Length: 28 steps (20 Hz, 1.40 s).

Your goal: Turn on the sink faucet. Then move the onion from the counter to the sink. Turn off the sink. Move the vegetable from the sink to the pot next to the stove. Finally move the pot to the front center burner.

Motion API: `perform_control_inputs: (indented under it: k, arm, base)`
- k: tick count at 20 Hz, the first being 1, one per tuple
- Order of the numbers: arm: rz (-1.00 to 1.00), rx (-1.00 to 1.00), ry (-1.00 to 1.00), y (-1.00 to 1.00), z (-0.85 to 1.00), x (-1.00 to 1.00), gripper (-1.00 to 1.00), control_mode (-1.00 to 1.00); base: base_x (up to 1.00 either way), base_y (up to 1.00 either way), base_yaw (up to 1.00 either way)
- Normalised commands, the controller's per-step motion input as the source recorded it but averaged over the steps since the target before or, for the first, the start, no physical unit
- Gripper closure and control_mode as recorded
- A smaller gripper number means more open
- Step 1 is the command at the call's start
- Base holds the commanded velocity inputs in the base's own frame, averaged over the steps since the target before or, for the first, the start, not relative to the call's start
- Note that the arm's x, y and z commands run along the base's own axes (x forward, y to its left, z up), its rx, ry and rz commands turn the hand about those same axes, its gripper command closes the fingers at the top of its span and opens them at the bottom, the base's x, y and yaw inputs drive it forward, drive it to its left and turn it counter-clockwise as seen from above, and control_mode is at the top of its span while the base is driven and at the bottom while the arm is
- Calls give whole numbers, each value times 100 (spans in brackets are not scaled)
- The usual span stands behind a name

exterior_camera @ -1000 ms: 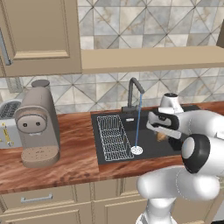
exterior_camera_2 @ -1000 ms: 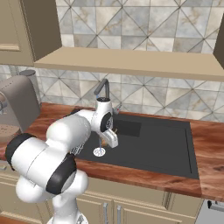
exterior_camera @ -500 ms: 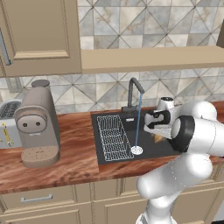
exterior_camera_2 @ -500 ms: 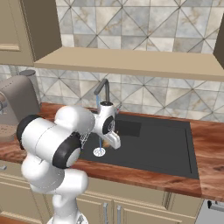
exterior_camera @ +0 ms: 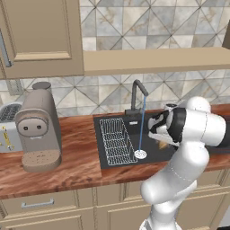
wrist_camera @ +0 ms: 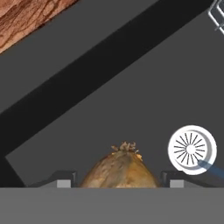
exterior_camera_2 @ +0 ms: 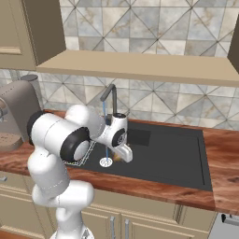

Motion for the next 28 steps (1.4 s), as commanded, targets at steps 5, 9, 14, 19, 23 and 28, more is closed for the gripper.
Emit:
perform_control_inputs:
  k: [5,9,14,19,23,28]
  arm:
    - [0,0,7,0,-23,38,100,-100]
    - [1,0,6,0,-28,34,100,-100]
    - [2,0,3,0,-31,29,100,-100]
    - [2,0,2,0,-30,29,100,-100]
    - [2,0,2,0,-30,27,100,-100]
    - [1,0,1,0,-28,26,100,-100]
  base:
    - [0,0,0]
    - [0,0,0]
    - [0,0,0]
    - [0,0,0]
    - [0,0,0]
    - [0,0,0]
